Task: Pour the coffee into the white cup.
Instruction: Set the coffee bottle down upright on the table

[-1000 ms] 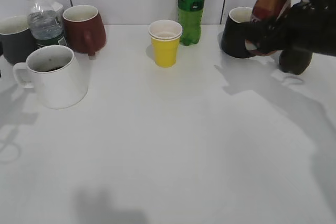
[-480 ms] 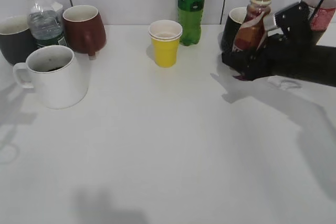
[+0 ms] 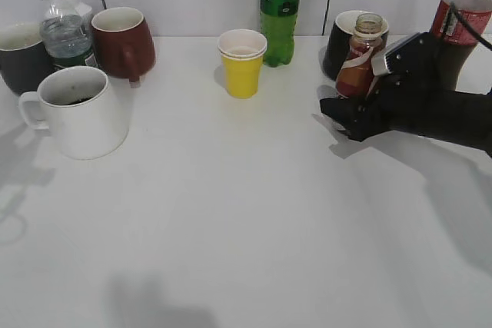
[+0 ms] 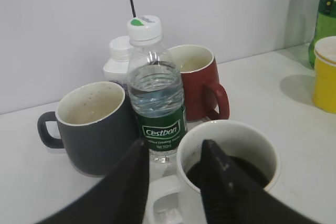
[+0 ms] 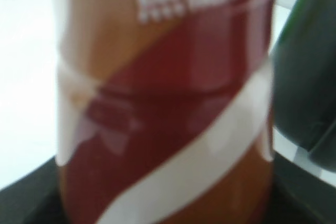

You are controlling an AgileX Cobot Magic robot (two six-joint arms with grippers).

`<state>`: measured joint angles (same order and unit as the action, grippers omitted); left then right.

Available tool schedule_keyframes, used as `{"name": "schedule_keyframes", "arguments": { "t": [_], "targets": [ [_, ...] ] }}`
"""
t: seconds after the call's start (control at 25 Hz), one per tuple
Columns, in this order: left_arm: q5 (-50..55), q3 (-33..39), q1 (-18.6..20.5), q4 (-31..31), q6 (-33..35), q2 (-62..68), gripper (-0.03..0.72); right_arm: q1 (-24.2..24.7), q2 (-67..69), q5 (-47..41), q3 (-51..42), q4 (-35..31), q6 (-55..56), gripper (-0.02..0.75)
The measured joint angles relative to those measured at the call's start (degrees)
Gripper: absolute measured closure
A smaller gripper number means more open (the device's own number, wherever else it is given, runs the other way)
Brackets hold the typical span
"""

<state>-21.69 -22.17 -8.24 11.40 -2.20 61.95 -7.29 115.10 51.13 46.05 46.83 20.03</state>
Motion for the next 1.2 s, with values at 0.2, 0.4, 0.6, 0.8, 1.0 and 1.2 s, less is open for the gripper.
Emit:
{"name": "schedule_keyframes", "arguments": {
  "t": [0.2,0.4,0.6,0.8,1.0,1.2],
  "targets": [
    [0.0,0.0,-0.1,0.4,0.0,0.0,0.431,0.0,1.3,1.8,0.1,-1.5,-0.4,0.211],
    [0.0,0.0,-0.1,0.4,0.0,0.0,0.431,0.0,1.9,2.9,0.1,-2.0,-0.4,0.211],
    [0.0,0.0,-0.1,0.4,0.0,0.0,0.431,0.0,1.9,1.7,0.1,-1.9,3.1,0.113],
    [1.4,0.0,-0.1,0.4,0.0,0.0,0.431,0.0,0.5,-2.0,-0.3,-1.2,4.1,0.078],
    [4.7,0.0,-0.1,0.0,-0.4,0.0,0.431,0.0,-2.5,-5.9,-2.6,-1.1,4.3,0.076],
    [9.0,-0.2,-0.1,-2.2,-1.5,0.0,0.427,0.0,-7.1,-11.2,-4.9,-1.1,4.3,0.074]
  ]
}}
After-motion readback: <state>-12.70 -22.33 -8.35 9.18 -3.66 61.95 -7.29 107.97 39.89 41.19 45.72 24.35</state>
